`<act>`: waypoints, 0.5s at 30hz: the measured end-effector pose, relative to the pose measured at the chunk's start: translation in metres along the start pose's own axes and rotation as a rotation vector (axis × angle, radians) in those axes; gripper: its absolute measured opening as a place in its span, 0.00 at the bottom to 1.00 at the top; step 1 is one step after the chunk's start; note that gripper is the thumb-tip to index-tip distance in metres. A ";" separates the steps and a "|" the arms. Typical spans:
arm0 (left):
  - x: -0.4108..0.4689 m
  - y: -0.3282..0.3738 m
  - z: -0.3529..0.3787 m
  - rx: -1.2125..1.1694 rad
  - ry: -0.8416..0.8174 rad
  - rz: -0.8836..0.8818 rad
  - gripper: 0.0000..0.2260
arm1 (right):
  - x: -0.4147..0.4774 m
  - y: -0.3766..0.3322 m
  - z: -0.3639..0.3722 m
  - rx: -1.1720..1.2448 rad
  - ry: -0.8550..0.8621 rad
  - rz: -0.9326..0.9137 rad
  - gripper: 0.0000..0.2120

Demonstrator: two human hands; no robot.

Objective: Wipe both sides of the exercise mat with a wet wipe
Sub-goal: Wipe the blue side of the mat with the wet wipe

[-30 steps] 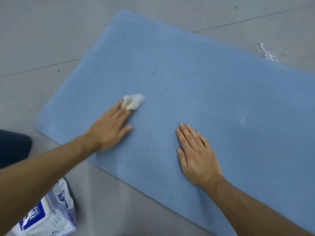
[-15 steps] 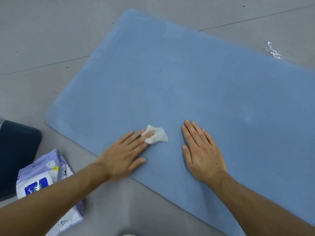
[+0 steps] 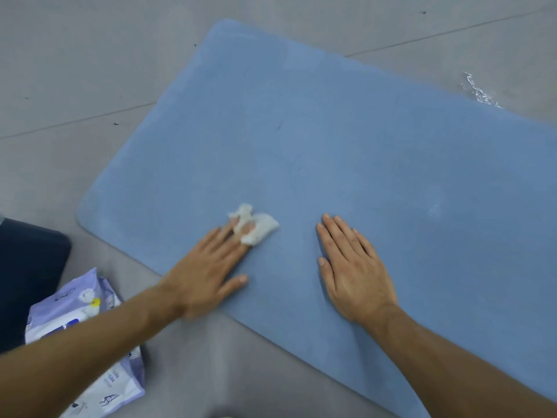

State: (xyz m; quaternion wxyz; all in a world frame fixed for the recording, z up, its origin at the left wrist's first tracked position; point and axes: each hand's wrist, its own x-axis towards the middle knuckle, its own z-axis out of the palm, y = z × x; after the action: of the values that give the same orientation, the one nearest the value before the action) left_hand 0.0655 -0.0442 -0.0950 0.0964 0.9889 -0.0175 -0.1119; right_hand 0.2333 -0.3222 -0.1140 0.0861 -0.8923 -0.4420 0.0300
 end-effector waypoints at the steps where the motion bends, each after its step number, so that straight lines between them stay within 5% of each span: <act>1: -0.012 0.020 0.005 0.014 -0.008 0.067 0.33 | 0.000 0.000 0.000 0.000 0.000 -0.002 0.28; 5: -0.047 0.087 0.018 0.107 -0.072 0.231 0.34 | 0.001 0.000 0.000 -0.002 0.005 -0.010 0.28; 10: -0.046 0.076 0.017 0.130 -0.078 0.278 0.32 | 0.000 0.001 0.000 -0.004 0.011 -0.011 0.27; 15: -0.026 0.011 0.012 0.044 -0.002 0.033 0.31 | 0.000 0.001 0.000 0.005 0.014 -0.011 0.27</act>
State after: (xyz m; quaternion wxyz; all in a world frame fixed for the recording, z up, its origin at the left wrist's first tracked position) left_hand 0.0370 -0.0559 -0.0989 0.0766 0.9902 -0.0366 -0.1111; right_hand 0.2338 -0.3228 -0.1142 0.0919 -0.8900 -0.4460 0.0243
